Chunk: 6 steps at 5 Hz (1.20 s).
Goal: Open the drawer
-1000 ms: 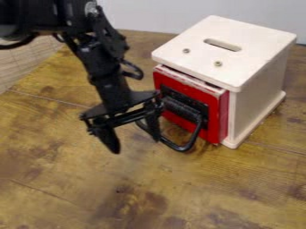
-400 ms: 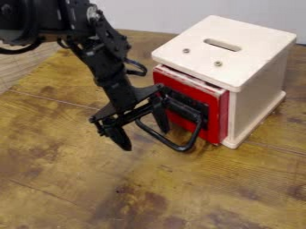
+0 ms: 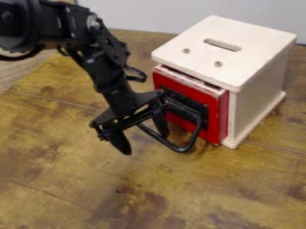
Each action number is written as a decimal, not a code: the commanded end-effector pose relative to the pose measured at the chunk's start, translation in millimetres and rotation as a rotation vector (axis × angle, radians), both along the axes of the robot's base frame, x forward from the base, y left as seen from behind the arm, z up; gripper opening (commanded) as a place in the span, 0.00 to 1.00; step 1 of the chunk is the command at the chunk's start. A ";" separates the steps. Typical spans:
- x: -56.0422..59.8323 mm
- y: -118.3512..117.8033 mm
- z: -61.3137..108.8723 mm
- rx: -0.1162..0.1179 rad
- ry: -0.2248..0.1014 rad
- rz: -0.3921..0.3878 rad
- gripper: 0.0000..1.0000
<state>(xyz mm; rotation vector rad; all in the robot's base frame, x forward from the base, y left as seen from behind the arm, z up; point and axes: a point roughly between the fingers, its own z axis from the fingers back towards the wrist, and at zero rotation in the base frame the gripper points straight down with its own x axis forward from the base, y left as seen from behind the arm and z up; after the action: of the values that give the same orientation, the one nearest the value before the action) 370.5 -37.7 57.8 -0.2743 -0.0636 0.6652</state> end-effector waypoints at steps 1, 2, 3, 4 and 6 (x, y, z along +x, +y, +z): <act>1.7 -2.8 9.4 -0.005 -0.035 -0.008 1.00; 1.6 -4.2 6.7 -0.007 -0.034 -0.012 1.00; 1.5 -5.4 4.2 -0.010 -0.033 -0.012 1.00; 0.7 -6.0 1.5 -0.015 -0.034 -0.006 1.00; 1.1 -5.2 -3.9 -0.014 -0.031 0.018 1.00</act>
<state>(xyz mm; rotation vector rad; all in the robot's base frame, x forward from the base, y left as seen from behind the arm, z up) 369.8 -39.1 44.5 -0.2899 -0.0687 0.6980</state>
